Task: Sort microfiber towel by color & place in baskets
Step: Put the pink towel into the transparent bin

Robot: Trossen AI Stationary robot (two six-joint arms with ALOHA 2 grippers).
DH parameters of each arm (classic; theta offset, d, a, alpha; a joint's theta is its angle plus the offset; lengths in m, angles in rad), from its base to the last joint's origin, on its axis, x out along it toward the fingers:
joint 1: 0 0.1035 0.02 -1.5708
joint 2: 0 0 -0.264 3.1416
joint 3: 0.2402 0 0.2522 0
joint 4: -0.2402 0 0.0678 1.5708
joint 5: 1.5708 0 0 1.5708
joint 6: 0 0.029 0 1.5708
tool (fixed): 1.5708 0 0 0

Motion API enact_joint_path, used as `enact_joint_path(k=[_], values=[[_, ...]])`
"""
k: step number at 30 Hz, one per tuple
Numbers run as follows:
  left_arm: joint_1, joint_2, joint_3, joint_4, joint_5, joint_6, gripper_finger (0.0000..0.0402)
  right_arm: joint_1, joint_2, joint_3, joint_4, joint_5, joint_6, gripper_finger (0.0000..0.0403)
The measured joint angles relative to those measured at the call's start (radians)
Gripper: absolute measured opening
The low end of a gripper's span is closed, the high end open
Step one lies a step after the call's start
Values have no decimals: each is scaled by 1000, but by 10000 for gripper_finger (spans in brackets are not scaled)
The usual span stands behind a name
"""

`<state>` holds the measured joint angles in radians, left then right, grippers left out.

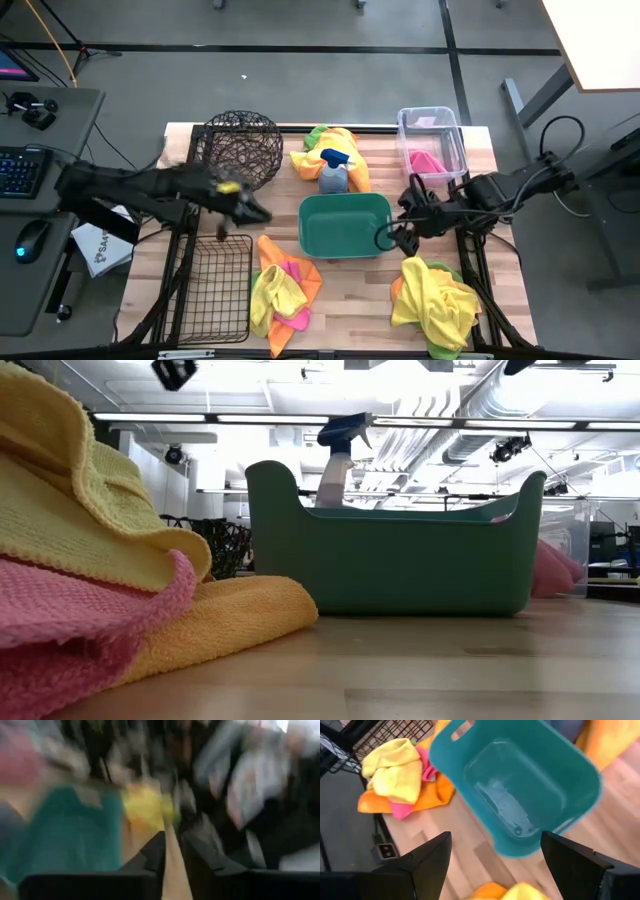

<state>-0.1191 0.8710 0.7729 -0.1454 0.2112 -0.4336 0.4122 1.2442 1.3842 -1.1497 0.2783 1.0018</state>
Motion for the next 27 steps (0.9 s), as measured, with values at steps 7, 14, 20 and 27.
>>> enact_joint_path(k=[7, 14, 20, 27], values=[[-194, 439, 398, -326, 174, 154, 133, 31, -27, 0, -116, 52, -16, 303], [-294, 801, 660, -551, 72, 521, 154, 83, -27, 0, -173, 76, -40, 303], [-317, 1008, 784, -560, 41, 654, 154, 112, -27, 0, -203, 89, -61, 303], [-333, 1154, 831, -547, 43, 757, 154, 121, -27, 0, -218, 93, -68, 303]])
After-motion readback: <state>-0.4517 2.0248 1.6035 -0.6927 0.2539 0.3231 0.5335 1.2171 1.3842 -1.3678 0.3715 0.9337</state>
